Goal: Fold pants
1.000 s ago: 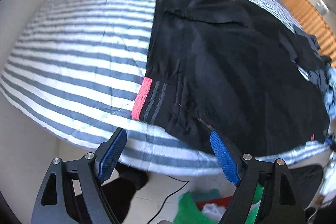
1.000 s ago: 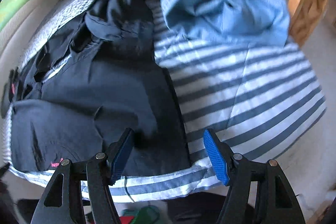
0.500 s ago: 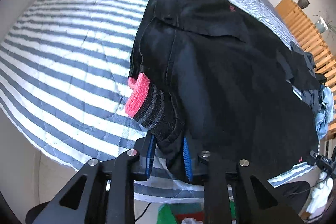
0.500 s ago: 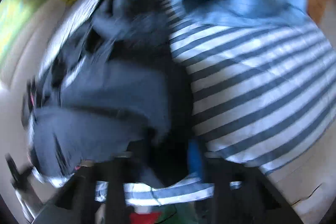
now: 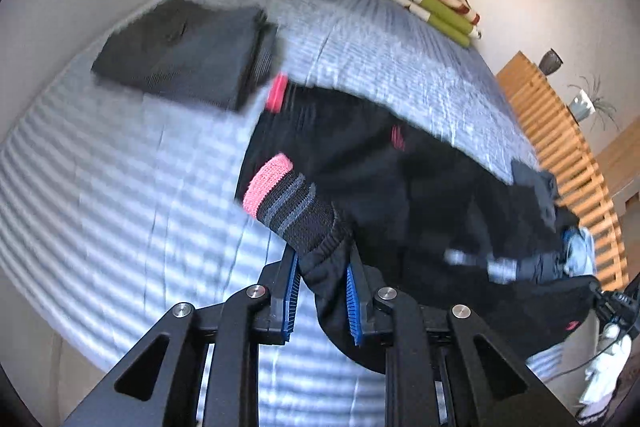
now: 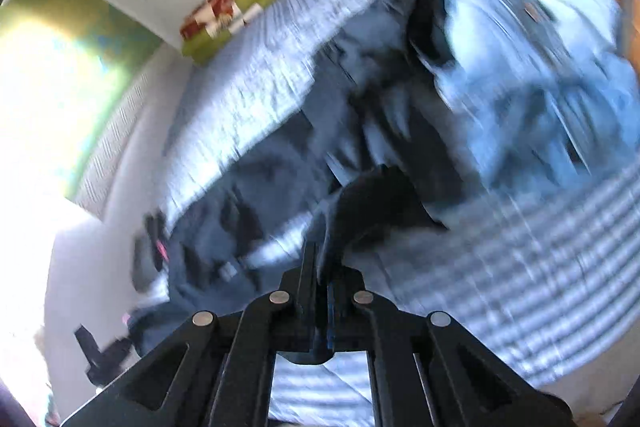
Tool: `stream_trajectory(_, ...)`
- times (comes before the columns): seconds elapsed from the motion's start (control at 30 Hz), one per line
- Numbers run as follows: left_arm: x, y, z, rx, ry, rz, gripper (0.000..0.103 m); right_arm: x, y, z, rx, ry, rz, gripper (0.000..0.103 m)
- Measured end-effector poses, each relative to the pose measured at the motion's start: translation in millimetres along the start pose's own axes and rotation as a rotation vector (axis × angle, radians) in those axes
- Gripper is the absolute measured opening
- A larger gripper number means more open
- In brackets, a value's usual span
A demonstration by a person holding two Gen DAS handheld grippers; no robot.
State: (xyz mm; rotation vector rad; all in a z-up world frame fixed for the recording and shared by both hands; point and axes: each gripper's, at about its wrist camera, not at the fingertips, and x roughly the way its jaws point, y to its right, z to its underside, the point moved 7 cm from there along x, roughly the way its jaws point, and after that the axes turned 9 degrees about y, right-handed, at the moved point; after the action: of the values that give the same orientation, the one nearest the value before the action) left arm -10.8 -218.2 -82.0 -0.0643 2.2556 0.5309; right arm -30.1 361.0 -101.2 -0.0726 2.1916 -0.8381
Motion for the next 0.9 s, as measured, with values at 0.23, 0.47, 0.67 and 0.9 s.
stream_trajectory(0.23,93.6,20.2,-97.0,0.018,-0.033,-0.061,0.020,97.8,-26.0,-84.5,0.056,-0.029,0.106,0.003)
stream_trajectory(0.47,211.4,25.5,-120.6,0.060,-0.130,-0.171,0.020,214.9,13.5,-118.4,0.128,-0.133,0.256,0.003)
stream_trajectory(0.67,255.5,22.3,-128.8,0.038,-0.162,-0.218,0.030,257.4,34.2,-120.7,0.161,-0.222,0.278,0.005)
stream_trajectory(0.9,221.8,2.7,-170.5,0.042,-0.034,-0.282,0.063,215.8,44.0,-137.7,0.183,-0.210,0.193,0.042)
